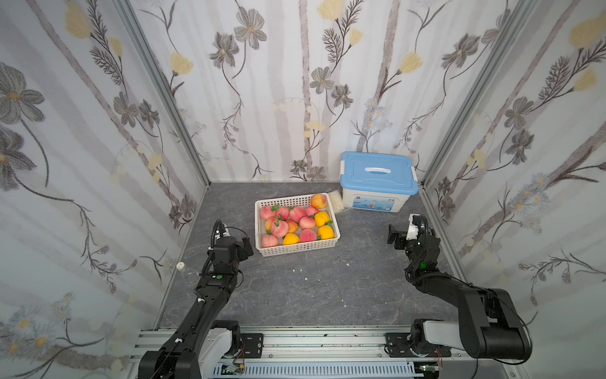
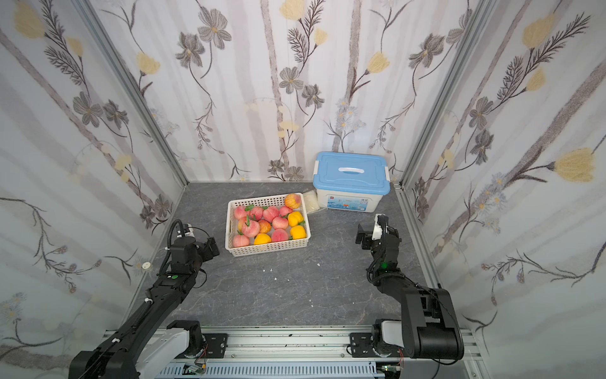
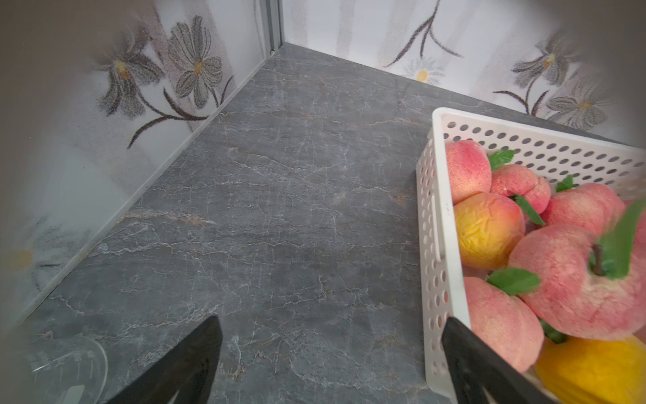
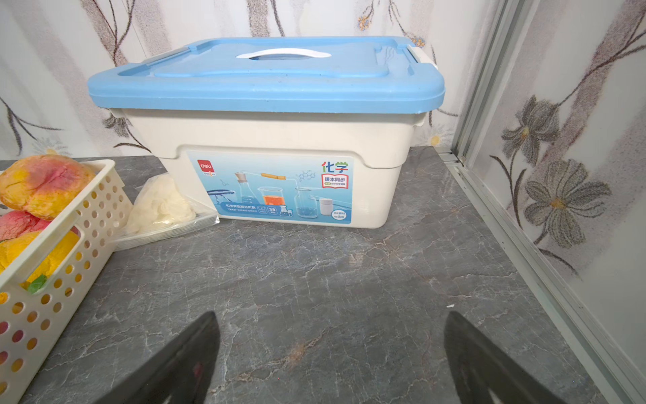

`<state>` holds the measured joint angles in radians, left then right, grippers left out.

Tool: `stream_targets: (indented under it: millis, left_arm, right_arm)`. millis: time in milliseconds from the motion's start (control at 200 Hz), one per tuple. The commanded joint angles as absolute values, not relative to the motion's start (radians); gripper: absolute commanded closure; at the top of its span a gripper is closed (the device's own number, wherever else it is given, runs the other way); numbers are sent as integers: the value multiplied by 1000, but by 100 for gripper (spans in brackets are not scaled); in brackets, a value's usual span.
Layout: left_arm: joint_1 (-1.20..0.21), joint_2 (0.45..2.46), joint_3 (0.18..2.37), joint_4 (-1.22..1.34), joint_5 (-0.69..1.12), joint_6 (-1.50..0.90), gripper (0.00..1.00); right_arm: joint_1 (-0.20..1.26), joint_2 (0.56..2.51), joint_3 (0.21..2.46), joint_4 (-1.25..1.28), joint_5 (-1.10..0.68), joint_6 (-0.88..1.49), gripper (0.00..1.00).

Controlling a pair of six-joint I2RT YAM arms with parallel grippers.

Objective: Put the peaches into the basket
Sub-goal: Reset both arms

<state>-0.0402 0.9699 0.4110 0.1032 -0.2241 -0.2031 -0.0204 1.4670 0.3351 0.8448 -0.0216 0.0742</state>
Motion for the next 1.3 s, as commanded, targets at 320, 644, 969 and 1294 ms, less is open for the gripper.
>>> stream_targets:
  millis: [320, 644, 969, 1294]
  left_arm:
    - [28, 1291, 384, 587, -143, -80, 0]
    - [49, 1481, 473, 675, -51, -90, 0]
    - [23, 1526, 469, 723, -14, -39, 0]
    - [16, 1554, 397, 872, -36, -41, 0]
  right_arm:
    - [64, 1468, 366, 824, 292, 84, 0]
    - [71, 1474, 384, 796, 297, 78, 0]
    - [75, 1473, 378, 806, 295, 74, 0]
    - [54, 1482, 407, 761, 153, 42, 0]
